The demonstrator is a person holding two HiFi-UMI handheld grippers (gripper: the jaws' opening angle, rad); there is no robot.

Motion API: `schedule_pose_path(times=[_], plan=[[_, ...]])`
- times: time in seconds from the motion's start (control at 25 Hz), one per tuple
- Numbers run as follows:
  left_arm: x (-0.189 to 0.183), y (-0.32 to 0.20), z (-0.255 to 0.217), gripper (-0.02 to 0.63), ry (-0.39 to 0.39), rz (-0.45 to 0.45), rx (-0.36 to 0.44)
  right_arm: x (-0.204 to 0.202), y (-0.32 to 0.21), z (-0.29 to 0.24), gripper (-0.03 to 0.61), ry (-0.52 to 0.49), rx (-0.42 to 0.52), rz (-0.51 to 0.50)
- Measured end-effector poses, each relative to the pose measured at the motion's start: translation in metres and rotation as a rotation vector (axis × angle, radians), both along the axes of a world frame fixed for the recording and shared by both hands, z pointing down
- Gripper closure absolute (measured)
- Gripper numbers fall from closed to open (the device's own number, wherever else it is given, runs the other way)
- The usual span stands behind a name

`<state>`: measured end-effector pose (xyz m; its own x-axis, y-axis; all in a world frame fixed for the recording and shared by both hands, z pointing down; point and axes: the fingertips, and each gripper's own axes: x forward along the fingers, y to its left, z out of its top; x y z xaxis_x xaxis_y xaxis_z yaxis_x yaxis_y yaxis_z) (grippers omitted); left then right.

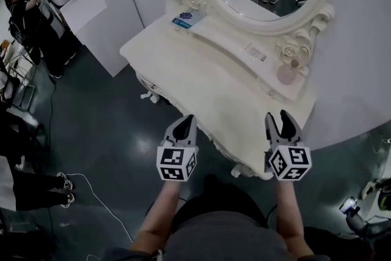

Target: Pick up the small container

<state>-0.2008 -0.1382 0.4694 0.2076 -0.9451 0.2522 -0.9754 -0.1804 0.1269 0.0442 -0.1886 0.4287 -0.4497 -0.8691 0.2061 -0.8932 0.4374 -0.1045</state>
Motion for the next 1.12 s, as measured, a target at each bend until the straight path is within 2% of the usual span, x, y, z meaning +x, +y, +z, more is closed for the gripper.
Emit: schedule_pose_path(times=[0.6, 1.12], plan=[[0.002, -0.043, -0.005, 0.606, -0.010, 0.051, 0.008, 0.021, -0.047, -0.001, 0.377, 0.000, -0.010, 0.089], [0.037, -0.105, 0.001, 0.606, -0.016, 0.105, -0.020, 0.056, -0.113, -0.001, 0.377, 0.037, -0.015, 0.125]])
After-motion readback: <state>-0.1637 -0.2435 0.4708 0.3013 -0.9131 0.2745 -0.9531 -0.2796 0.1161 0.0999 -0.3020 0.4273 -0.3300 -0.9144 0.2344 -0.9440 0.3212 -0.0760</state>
